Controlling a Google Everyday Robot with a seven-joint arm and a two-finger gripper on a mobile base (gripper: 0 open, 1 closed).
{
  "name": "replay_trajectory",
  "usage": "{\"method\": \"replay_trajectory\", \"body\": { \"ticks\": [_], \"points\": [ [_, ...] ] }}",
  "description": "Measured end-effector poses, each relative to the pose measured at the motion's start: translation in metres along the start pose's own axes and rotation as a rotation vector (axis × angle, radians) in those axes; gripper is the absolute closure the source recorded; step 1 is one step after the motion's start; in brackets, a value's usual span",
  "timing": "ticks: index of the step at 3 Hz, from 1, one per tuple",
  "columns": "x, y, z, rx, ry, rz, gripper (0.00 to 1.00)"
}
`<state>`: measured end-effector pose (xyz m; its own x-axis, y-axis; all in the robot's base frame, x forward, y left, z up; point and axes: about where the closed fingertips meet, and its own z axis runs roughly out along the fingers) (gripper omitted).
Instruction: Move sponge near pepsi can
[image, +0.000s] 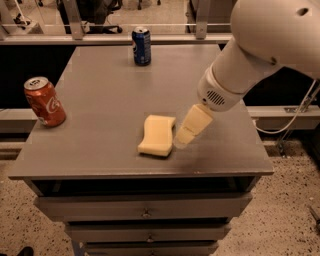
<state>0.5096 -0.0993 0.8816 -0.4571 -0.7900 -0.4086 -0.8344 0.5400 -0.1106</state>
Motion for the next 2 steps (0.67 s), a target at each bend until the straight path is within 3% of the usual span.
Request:
{"method": "replay_trajectory", "body": {
  "ticks": [2],
  "points": [
    [-0.042,0.021,0.037,-0.066,-0.073,0.031,0.00]
  ]
}}
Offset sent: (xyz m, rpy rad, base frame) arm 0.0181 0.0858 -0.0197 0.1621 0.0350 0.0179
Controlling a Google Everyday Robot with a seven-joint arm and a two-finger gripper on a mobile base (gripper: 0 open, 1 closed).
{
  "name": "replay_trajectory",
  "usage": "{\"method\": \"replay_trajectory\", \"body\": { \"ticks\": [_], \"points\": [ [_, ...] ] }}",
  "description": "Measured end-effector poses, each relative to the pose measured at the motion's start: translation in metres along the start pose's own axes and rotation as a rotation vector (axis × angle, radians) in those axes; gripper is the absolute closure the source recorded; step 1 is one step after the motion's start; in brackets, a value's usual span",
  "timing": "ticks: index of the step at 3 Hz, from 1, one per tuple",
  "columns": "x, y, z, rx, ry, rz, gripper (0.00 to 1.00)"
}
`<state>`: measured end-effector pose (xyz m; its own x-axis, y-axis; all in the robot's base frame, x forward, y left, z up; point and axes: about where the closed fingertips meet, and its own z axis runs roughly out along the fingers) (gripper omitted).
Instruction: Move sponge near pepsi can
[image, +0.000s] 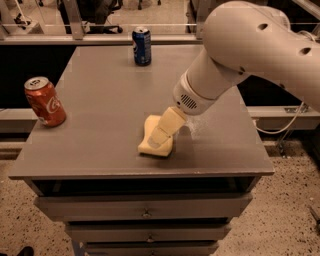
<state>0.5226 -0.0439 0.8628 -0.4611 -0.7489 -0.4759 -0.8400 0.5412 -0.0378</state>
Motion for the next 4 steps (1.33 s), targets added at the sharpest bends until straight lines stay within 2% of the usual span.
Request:
{"method": "replay_trajectory", "body": {
  "ticks": [1,2,3,4],
  "points": [
    [-0.018,0.020,0.012,-0.056,-0.027,-0.010,0.00],
    [-0.022,0.030,0.021,-0.086,-0.032,-0.017,0.00],
    [-0.018,0.037,0.033,-0.098,-0.019,-0.023,0.18],
    [-0.009,0.037,0.039,-0.081,-0.011,-0.028,0.41]
  ]
}}
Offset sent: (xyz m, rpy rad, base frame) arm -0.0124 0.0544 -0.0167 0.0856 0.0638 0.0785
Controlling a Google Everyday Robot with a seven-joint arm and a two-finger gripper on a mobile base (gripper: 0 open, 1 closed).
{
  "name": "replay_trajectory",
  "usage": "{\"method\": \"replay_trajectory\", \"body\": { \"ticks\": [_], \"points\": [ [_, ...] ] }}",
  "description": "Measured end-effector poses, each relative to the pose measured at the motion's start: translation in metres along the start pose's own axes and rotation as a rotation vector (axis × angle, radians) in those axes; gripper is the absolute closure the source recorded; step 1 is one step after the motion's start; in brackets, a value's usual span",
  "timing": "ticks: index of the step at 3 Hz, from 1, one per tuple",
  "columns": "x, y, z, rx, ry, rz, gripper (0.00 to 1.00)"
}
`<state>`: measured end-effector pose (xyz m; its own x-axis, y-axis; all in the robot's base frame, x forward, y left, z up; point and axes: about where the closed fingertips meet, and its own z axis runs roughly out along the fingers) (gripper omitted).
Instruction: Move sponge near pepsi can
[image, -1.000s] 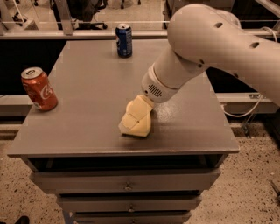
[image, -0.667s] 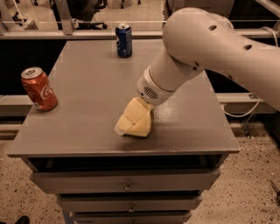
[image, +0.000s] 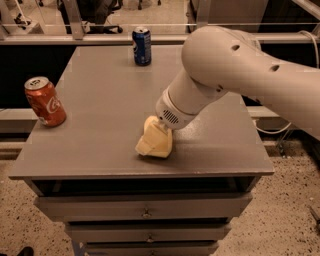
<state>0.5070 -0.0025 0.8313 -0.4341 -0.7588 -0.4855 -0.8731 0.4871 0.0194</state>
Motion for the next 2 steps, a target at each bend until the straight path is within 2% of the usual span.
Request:
{"method": "replay_trajectory", "body": {
  "ticks": [1,2],
  "points": [
    [0.007,-0.008,-0.003,0.035,0.003,-0.005,0.64],
    [0.009,-0.024,-0.019,0.090,-0.003,-0.013,0.87]
  ]
}}
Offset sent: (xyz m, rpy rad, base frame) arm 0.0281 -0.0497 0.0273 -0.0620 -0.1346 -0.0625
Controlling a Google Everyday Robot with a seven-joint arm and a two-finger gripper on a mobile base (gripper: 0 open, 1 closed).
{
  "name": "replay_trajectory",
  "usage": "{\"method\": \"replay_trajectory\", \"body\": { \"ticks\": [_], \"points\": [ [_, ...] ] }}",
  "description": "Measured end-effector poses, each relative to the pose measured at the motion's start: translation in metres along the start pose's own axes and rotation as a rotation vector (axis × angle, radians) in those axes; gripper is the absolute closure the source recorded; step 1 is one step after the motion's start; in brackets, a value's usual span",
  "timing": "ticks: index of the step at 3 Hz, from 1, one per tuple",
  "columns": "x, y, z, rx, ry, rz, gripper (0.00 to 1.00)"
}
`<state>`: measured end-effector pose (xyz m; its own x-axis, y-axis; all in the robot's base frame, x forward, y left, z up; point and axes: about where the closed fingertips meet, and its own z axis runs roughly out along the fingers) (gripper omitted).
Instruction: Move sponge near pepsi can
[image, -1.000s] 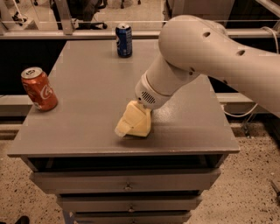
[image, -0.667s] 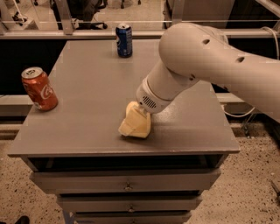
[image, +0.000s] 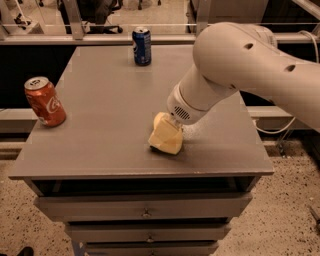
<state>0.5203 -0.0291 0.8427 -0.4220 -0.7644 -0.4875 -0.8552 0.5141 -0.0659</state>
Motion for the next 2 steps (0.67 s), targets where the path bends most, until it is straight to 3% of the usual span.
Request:
{"method": "replay_trajectory", "body": {
  "ticks": [1,2],
  "points": [
    [-0.005,-0.024,-0.020,0.056,-0.007,-0.021,1.00],
    [-0.016,-0.069,-0.062,0.159,-0.016,-0.054,1.00]
  ]
}}
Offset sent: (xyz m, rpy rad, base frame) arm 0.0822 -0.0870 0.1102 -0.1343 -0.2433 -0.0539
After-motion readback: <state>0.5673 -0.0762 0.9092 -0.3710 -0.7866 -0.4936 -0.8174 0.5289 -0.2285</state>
